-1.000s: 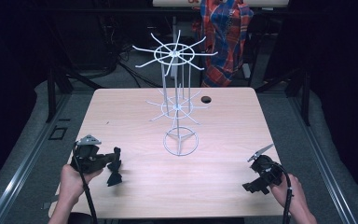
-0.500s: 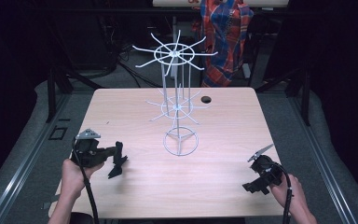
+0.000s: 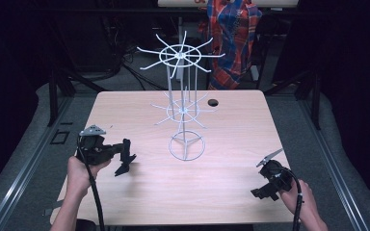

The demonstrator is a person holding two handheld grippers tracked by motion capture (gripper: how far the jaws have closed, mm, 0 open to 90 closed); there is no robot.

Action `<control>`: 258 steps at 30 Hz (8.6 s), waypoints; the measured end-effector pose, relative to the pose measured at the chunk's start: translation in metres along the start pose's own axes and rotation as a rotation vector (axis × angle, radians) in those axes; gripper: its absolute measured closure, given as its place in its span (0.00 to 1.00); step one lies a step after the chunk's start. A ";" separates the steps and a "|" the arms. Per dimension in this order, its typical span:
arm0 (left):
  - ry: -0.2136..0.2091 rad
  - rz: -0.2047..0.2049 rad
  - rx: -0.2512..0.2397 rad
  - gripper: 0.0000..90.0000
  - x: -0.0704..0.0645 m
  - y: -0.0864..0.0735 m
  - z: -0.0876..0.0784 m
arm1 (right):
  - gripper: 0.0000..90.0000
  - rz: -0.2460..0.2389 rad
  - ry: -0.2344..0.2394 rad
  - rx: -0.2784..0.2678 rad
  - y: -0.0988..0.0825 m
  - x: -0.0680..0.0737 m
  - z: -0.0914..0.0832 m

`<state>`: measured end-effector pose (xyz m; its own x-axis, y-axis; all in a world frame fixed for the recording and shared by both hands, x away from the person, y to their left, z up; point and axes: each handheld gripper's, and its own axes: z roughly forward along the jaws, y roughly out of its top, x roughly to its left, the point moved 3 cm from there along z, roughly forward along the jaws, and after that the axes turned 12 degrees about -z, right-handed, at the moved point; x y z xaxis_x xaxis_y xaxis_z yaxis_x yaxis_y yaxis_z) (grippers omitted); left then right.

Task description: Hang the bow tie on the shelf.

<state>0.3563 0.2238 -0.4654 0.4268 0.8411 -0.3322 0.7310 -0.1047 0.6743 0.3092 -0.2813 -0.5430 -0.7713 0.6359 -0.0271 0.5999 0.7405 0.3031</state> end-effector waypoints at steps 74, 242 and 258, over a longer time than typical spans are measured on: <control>-0.100 0.106 -0.100 1.00 -0.066 0.064 0.000 | 0.17 0.005 0.006 -0.002 -0.002 -0.001 -0.002; 0.105 0.116 -0.057 0.30 -0.056 0.046 -0.015 | 0.17 0.016 0.003 -0.012 -0.003 -0.001 -0.001; 0.177 0.022 0.020 0.22 -0.009 -0.004 -0.021 | 0.17 0.020 0.000 -0.014 -0.003 -0.001 -0.001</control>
<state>0.3384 0.2281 -0.4510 0.3440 0.9185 -0.1951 0.7338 -0.1333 0.6661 0.3081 -0.2847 -0.5425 -0.7595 0.6502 -0.0207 0.6117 0.7247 0.3173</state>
